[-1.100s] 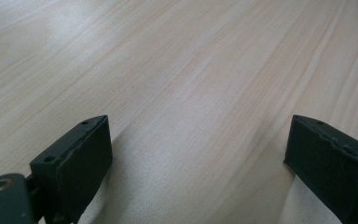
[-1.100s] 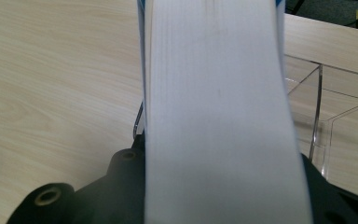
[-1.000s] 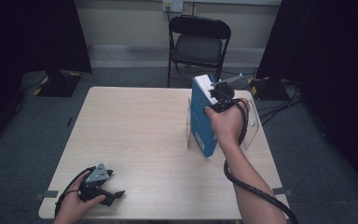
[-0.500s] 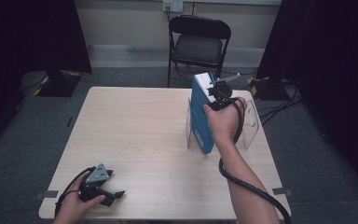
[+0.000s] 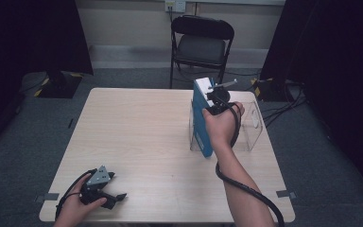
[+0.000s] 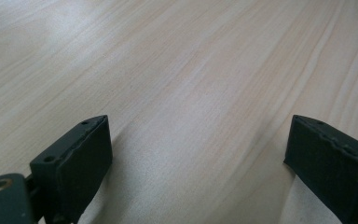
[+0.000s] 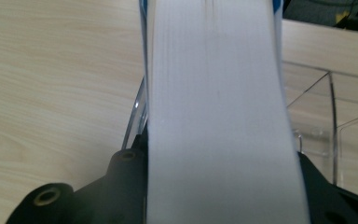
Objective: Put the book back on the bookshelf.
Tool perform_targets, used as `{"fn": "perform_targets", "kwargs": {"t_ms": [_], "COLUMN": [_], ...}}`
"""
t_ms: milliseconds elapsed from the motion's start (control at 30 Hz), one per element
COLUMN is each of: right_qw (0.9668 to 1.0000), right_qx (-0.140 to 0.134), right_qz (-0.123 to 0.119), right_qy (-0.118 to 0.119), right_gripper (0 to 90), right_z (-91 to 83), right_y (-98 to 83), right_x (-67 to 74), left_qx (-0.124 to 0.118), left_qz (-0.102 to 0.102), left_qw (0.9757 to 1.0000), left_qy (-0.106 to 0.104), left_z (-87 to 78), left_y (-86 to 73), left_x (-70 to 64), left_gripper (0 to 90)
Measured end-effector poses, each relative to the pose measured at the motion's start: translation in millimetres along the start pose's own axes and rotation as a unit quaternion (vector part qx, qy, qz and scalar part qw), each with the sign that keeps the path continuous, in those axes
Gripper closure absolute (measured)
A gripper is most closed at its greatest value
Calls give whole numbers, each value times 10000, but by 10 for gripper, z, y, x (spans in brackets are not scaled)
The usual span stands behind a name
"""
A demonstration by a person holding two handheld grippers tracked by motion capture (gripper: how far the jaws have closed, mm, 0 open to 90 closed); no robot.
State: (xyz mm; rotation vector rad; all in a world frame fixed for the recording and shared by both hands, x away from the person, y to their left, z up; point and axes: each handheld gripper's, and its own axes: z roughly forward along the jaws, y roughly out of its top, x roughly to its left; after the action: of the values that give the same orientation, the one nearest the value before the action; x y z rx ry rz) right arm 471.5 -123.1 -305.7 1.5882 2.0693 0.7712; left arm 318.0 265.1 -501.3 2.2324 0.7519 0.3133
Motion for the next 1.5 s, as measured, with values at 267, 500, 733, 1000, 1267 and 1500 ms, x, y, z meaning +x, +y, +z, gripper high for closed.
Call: {"fn": "perform_targets", "kwargs": {"t_ms": [267, 500, 733, 1000, 1267, 1500], "right_qw": [9998, 9993, 9978, 9945, 9900, 9870], "right_qx": [-91, -198, -392, -367, -528, -572], "right_qz": [-116, -47, -341, -577, -837, -904], "right_qy": [119, 320, 423, 795, 1001, 1202], "right_gripper": [587, 447, 368, 297, 236, 210], "right_z": [10, -43, -149, -276, -305, -330], "right_y": [14, -29, -89, -242, -427, -596], "right_x": [-19, -79, -101, -144, -231, -268], "left_qx": [-67, -70, -70, -98, -87, -94], "left_qz": [-1, -4, -4, -10, 12, -29], "left_qw": [10000, 10000, 10000, 10000, 10000, 10000], "left_qy": [-3, 3, 2, 14, 12, -2], "left_z": [5, 5, 5, 10, 9, 11], "left_y": [-8, -9, -9, -11, -11, -12], "left_x": [-4, -6, -6, -7, -4, -10], "left_gripper": [69, 70, 69, 69, 69, 69]}}
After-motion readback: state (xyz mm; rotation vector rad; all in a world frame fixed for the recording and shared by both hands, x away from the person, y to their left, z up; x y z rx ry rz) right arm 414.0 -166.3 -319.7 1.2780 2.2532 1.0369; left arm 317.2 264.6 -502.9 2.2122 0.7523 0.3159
